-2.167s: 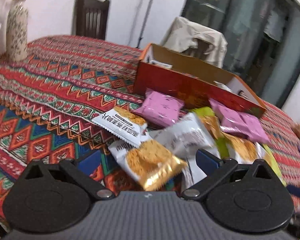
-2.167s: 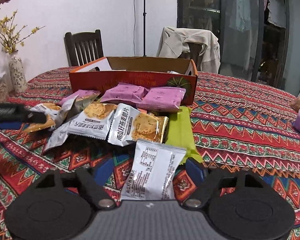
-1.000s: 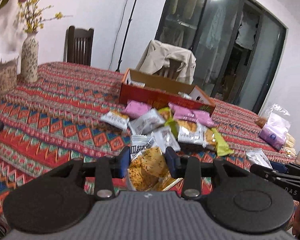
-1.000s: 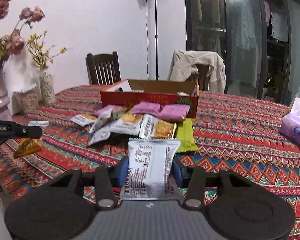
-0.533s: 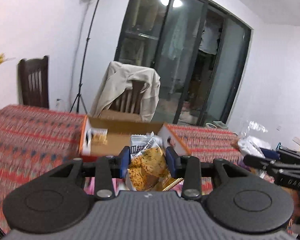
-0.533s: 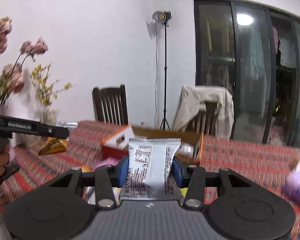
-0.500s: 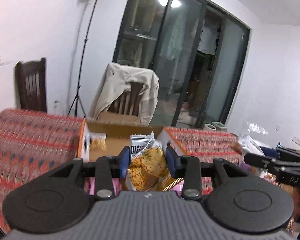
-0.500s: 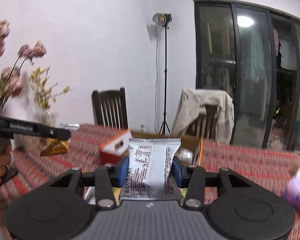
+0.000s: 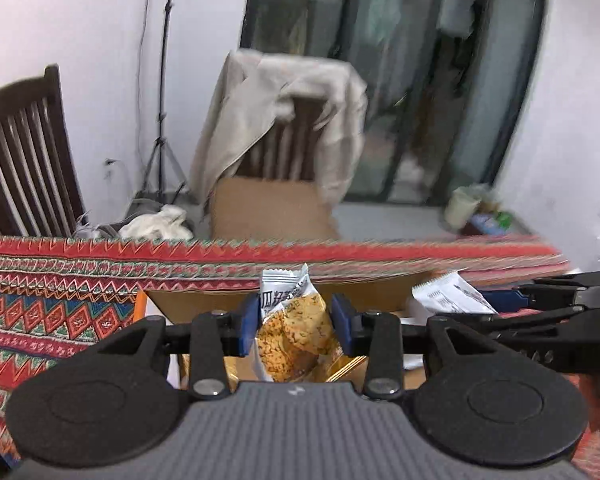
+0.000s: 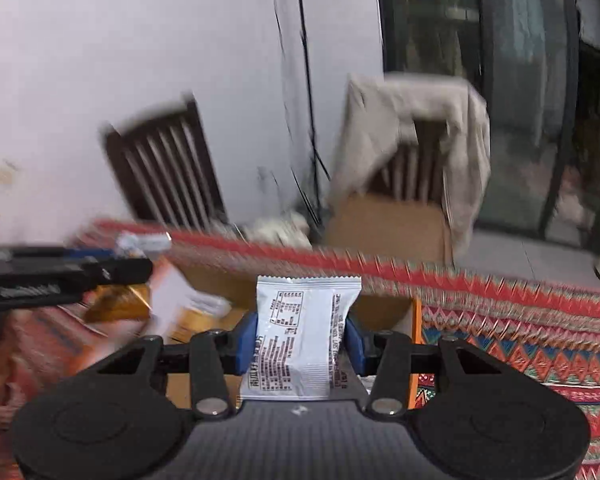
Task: Organize snacks
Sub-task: 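Carry both packets into the cardboard box and open both tools, then withdraw both tools from the box back toward the snack pile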
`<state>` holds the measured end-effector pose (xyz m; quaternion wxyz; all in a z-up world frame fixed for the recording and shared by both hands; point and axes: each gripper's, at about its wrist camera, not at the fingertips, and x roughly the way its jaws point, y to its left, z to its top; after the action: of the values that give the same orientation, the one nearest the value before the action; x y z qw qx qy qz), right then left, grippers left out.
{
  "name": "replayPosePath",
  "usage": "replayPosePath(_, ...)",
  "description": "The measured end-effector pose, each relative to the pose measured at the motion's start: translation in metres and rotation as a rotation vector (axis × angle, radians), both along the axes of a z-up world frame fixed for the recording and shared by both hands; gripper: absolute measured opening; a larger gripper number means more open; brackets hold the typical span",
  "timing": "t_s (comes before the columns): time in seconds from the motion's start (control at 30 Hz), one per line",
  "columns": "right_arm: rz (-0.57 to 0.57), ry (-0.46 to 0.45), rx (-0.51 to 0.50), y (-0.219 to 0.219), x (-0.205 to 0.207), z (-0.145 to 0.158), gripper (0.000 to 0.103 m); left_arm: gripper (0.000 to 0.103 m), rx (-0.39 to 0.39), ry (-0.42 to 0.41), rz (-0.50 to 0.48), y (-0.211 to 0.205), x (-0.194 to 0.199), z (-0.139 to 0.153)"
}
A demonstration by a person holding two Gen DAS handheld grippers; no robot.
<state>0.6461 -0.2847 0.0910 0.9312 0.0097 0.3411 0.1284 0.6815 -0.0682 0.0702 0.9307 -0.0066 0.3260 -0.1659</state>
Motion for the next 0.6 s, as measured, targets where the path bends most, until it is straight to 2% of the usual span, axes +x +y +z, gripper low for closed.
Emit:
replayPosePath(0.07, -0.026, 0.074, -0.046, 0.009, 0.04, -0.033, 0.045, 0.04, 0.055, 0.05, 0.021, -0.008, 0.035, -0.027)
replayPosePath(0.17, -0.042, 0.161, -0.107, 0.024, 0.085, -0.071, 0.045, 0.04, 0.065, 0.118, 0.049, -0.011, 0.068, -0.056)
replayPosePath(0.2, -0.051, 0.183, -0.121, 0.029, 0.095, -0.082, 0.045, 0.046, 0.064, 0.128, 0.052, -0.012, 0.074, -0.063)
replayPosePath(0.23, -0.057, 0.202, -0.14, 0.033, 0.103, -0.091, 0.045, 0.06, 0.065, 0.128, 0.061, -0.012, 0.077, -0.069)
replayPosePath(0.3, -0.069, 0.22, -0.156, 0.037, 0.114, -0.104, 0.047, 0.067, 0.07, 0.11, 0.067, -0.012, 0.075, -0.076)
replayPosePath(0.4, -0.091, 0.236, -0.11, 0.034, 0.117, -0.115, 0.052, 0.076, 0.078, 0.089, 0.044, -0.012, 0.068, -0.076)
replayPosePath(0.43, -0.088, 0.247, -0.099, 0.033, 0.116, -0.117, 0.057, 0.076, 0.073, 0.087, 0.053, -0.008, 0.064, -0.074)
replayPosePath(0.5, -0.076, 0.264, -0.096, 0.033, 0.112, -0.121, 0.058, 0.077, 0.063, 0.089, 0.062, -0.002, 0.057, -0.065)
replayPosePath(0.6, -0.09, 0.225, -0.071, 0.026, 0.1, -0.106, 0.061, 0.084, 0.07, 0.068, 0.062, 0.006, 0.038, -0.039)
